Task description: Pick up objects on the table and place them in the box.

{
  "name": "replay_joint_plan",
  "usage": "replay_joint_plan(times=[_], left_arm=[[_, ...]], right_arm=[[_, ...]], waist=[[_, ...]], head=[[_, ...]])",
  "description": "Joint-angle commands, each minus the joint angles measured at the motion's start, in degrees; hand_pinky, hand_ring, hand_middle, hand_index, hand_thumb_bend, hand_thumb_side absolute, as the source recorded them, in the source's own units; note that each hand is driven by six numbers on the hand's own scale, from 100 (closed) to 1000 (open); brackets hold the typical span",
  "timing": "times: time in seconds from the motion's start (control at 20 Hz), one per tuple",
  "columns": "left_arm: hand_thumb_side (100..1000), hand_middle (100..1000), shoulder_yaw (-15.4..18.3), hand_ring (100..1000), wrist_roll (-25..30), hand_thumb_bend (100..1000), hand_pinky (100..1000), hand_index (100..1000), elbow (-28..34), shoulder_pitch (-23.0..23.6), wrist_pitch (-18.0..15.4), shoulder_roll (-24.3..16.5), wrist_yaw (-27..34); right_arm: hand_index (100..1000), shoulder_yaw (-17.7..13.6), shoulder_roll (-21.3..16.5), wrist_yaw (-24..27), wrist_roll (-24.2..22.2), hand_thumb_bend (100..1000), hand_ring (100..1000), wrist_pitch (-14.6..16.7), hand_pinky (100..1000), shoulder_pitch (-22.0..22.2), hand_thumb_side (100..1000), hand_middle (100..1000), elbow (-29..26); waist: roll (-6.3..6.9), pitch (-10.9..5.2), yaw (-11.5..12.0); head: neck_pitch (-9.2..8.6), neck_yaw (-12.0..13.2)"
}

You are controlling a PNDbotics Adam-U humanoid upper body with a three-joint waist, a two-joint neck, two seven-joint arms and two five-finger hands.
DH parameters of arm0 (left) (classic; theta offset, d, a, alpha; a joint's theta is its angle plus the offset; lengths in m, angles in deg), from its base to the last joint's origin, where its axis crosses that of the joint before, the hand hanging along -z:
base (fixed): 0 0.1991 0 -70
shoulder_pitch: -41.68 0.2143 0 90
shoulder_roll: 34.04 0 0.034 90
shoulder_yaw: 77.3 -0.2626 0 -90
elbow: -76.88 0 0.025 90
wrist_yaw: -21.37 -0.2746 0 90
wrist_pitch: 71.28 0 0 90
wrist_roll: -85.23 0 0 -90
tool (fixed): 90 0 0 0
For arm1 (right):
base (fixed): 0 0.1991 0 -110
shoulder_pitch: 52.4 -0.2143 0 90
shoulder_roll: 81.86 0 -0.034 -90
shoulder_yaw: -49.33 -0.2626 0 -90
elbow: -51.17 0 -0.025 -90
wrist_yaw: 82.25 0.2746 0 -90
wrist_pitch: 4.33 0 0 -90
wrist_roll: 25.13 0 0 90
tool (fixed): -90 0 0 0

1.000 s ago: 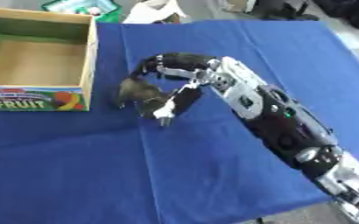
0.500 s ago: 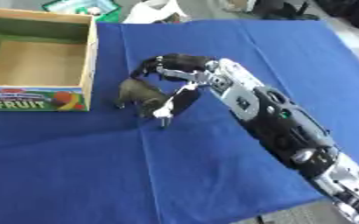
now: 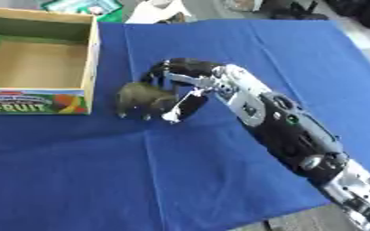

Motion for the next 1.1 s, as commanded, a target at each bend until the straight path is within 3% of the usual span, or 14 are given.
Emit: replay_joint_plan(times=[0.05,0.25,0.5,0.65,1.1], left_arm=[[632,492,0.0,495,0.2,241,597,654,0.7,-0.3,-0.1,-0.8,0.0],[633,492,0.0,495,0.2,240,597,654,0.8,-0.3,-0.1,-0.8,0.0],[633,492,0.0,496,0.2,239,597,654,0.7,-0.3,-0.1,-0.7,0.0],[633,492,0.1,496,0.2,239,597,654,0.7,-0.3,-0.1,-0.7,0.0],[632,493,0.1,496,0.2,238,597,654,0.8,-0.2,-0.1,-0.7,0.1]], right_arm=[[868,-0.4,-0.6,-0.4,1.6,182,562,-0.2,339,-0.7,100,695,-0.4],[816,-0.4,-0.6,-0.5,3.5,143,519,-0.4,282,-0.7,100,541,-0.5],[630,-0.5,-0.6,-0.5,6.3,116,488,-0.7,247,-0.7,100,437,-0.8],[591,-0.8,-0.7,-0.1,7.6,109,483,-1.1,235,-0.7,100,417,-0.9],[589,-2.9,-2.8,5.7,8.4,100,484,-4.5,226,-1.8,100,414,-4.0]], waist=[[0.38,-0.94,0.0],[0.38,-0.95,-0.1],[0.38,-0.93,-0.1],[0.42,-0.92,-0.1],[0.51,-1.14,-0.2]], head=[[0.29,-0.2],[0.25,-0.2],[0.22,-0.3],[0.14,-0.3],[-0.04,-0.3]])
